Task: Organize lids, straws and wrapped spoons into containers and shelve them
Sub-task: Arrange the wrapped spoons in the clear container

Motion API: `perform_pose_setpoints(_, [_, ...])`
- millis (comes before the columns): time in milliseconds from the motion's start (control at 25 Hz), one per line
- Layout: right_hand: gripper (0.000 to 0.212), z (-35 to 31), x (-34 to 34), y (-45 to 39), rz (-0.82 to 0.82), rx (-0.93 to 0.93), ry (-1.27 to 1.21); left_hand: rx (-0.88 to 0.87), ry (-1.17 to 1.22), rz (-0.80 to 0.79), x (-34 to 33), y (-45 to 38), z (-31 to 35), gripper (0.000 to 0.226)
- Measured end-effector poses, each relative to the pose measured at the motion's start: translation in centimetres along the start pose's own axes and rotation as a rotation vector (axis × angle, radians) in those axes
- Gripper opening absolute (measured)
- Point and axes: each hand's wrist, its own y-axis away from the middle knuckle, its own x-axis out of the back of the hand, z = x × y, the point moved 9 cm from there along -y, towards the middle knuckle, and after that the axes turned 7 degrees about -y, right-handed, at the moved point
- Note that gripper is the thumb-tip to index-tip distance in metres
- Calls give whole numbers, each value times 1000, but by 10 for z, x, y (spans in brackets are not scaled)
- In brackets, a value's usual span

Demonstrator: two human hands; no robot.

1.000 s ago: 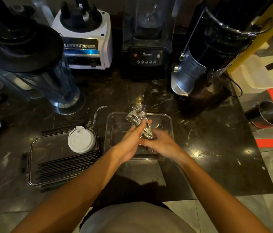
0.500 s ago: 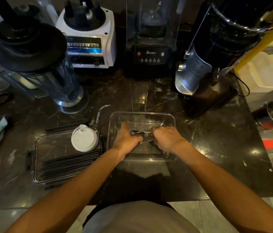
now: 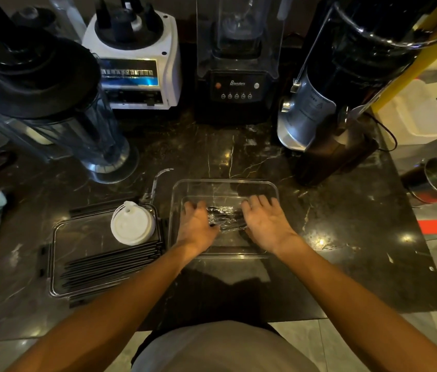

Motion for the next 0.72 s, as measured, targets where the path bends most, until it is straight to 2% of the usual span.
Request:
perform_pose_setpoints(80, [45, 2, 5, 9, 57, -32, -42, -23, -73, 17, -1, -2, 2, 61])
perform_pose_setpoints(120, [36, 3, 4, 13, 39, -52, -142, -35, -133, 25, -2, -4, 4, 62])
perform_pose_setpoints(200, [17, 0, -11, 19, -121, -92, -382, -51, -202, 24, -3, -6, 9, 63])
perform_pose_setpoints(280, [15, -6, -29, 23, -317, -121, -499, -52, -142, 0, -7, -9, 15, 66])
perform_pose_setpoints(320, [15, -6, -35, 23, -363, -149, -547, -46, -85, -15, -9, -9, 19, 69])
perform_pose_setpoints(480, [15, -2, -40, 15, -334, -182, -565, 42, 87, -36, -8, -9, 16, 79])
perform_pose_setpoints(560, [17, 0, -38, 14, -309, -178, -535, 88, 58, -28, -9, -12, 3, 64])
perform_pose_setpoints(720, [19, -1, -39, 15, -305, -188, -540, 104, 96, -94, -21, -15, -7, 13])
